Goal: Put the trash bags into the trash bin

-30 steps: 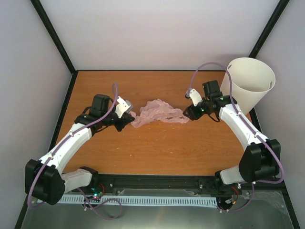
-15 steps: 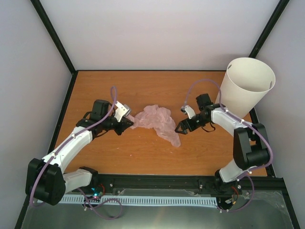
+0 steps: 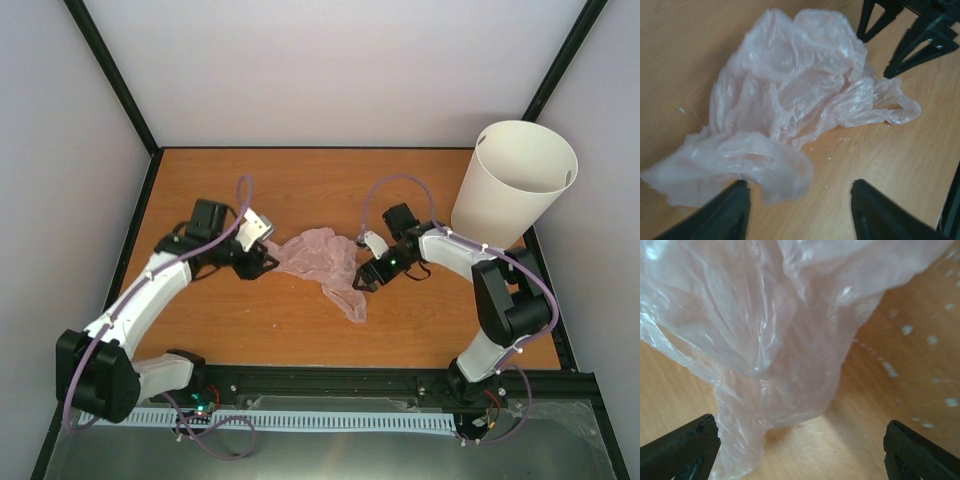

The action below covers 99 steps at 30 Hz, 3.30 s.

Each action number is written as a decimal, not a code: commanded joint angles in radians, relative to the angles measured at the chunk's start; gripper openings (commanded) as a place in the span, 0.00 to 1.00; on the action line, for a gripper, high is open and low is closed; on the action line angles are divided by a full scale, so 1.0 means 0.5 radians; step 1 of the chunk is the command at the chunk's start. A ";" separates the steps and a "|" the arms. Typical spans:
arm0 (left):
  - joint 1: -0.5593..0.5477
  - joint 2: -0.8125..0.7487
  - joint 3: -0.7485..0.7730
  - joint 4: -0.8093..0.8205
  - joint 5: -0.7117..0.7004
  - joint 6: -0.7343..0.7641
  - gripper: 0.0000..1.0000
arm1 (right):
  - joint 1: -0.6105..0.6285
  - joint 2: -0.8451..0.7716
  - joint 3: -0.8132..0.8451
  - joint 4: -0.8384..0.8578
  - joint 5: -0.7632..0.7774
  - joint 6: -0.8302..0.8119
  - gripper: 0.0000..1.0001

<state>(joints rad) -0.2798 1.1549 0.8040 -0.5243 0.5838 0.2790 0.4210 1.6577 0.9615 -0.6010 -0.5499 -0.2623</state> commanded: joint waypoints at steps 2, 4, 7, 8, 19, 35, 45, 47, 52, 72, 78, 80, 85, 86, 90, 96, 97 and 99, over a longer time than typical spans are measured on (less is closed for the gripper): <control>0.047 0.095 0.899 -1.313 -0.353 1.043 0.69 | -0.002 -0.151 0.391 -0.300 0.309 -0.406 0.86; 0.068 -0.126 0.762 -1.293 -0.520 1.322 0.82 | -0.026 -0.260 0.467 -0.383 0.317 -0.584 0.85; 0.069 -0.391 0.337 -0.919 -0.702 1.644 0.94 | -0.019 -0.317 0.422 -0.524 0.140 -0.729 0.82; 0.067 -0.412 0.240 -0.764 -0.743 1.713 0.94 | -0.005 -0.325 0.389 -0.551 0.110 -0.730 0.81; 0.068 -0.454 -0.088 -0.424 -0.421 2.743 0.98 | 0.029 -0.486 0.076 -0.605 0.053 -0.735 0.82; -0.017 -0.242 -0.556 0.287 -0.270 3.777 0.83 | 0.029 -0.561 -0.103 -0.562 0.020 -0.695 0.83; -0.257 0.169 -0.305 0.516 -0.583 3.103 0.02 | 0.032 -0.364 -0.100 -0.317 0.048 -0.424 0.86; -0.262 0.273 -0.017 0.332 -0.542 2.644 0.01 | 0.031 -0.276 -0.052 -0.279 0.004 -0.345 0.87; -0.173 0.841 1.051 -0.457 -0.251 1.103 0.01 | -0.066 -0.110 0.134 -0.225 0.009 -0.169 0.89; 0.044 0.806 0.949 -0.441 0.247 -0.691 0.01 | -0.331 -0.100 0.019 -0.225 -0.188 0.119 0.89; 0.065 0.699 0.742 -0.325 0.306 -0.851 0.01 | -0.214 -0.100 0.048 -0.307 -0.025 0.024 0.89; 0.070 0.679 0.702 -0.288 0.312 -0.874 0.01 | -0.156 -0.072 0.053 -0.305 0.039 0.024 0.89; 0.128 0.658 0.654 -0.274 0.296 -0.880 0.01 | -0.066 0.047 0.080 -0.305 0.307 0.088 0.89; 0.148 0.658 0.647 -0.272 0.293 -0.879 0.01 | -0.066 0.066 0.089 -0.311 0.354 0.094 0.88; 0.250 0.665 0.602 -0.247 0.258 -0.872 0.01 | -0.067 0.122 0.117 -0.361 0.432 0.070 0.87; 0.290 0.596 0.499 -0.182 0.197 -0.826 0.01 | -0.066 0.202 0.139 -0.377 0.354 -0.027 0.57; 0.290 0.581 0.481 -0.176 0.191 -0.825 0.01 | -0.067 0.205 0.149 -0.375 0.322 -0.038 0.44; 0.290 0.552 0.454 -0.169 0.174 -0.811 0.01 | -0.068 0.196 0.186 -0.378 0.241 -0.058 0.23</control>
<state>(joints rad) -0.1383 1.4799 1.0458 -0.6426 0.6846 -0.1398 0.3866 1.7416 1.0225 -0.7750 -0.3813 -0.2630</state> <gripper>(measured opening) 0.010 0.394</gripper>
